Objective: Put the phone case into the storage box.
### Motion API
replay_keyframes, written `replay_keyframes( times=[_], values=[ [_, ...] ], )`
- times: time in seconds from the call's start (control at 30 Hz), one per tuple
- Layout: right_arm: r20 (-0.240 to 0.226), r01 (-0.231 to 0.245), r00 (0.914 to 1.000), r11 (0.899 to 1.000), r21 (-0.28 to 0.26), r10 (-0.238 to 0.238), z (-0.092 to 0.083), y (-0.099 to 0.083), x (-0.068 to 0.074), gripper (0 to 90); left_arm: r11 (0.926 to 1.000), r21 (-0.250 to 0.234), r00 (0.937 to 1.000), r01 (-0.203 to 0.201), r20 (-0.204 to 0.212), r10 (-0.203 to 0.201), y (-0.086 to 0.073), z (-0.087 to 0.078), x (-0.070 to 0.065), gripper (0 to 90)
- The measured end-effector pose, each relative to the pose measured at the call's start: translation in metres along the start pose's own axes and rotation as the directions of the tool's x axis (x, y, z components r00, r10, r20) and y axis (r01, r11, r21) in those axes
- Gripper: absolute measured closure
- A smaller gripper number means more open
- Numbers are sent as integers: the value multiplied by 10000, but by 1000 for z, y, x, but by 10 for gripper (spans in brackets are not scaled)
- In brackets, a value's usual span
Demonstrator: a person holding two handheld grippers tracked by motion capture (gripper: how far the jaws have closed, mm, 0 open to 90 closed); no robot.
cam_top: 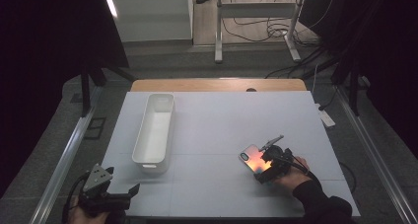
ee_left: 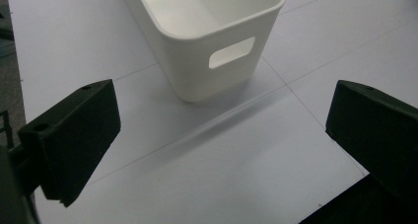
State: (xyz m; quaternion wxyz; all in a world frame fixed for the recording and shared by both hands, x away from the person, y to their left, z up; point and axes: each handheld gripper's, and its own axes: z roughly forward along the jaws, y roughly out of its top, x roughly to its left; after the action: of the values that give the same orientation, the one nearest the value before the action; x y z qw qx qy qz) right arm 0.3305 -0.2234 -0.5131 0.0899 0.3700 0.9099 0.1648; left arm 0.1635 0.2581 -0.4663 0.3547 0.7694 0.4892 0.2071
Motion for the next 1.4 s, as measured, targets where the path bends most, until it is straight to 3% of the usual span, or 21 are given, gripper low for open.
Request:
replay_keyframes(
  times=[0.1, 0.23, 0.53, 0.7, 0.93, 1.03, 1.4],
  values=[
    [-13, -26, 10000, 10000, 48, 27, 0, 0, 0, 4, 10000, 4, 10000, -6, -2, 6, 0, 0, 0, 9],
    [-125, 87, 9999, 10000, 5, -87, -6, 1, 3, 153, 10000, 10, 10000, -20, -14, 20, 0, 0, 0, 9],
    [-95, -21, 10000, 10000, 83, 22, -7, 2, 4, 165, 9999, 78, 9999, -120, -8, 120, 1, 1, -1, 7],
    [-151, -37, 9999, 10000, -26, 37, -8, 2, 4, 166, 9998, 160, 9998, -111, 195, 108, 1, 1, 0, 8],
    [-261, -75, 9996, 9986, -527, 62, -15, 3, 4, 166, 9998, 199, 9987, -47, 518, 37, 2, 2, 2, 9],
    [-422, -133, 9991, 9955, -942, 94, -22, 3, 2, 166, 10000, -40, 9974, -7, 716, 10, 4, 2, 3, 7],
    [-610, -185, 9981, 9837, -1789, 77, -38, 2, 0, 166, 9987, -394, 9946, -323, 972, 360, 12, 7, -1, 0]
  ],
)
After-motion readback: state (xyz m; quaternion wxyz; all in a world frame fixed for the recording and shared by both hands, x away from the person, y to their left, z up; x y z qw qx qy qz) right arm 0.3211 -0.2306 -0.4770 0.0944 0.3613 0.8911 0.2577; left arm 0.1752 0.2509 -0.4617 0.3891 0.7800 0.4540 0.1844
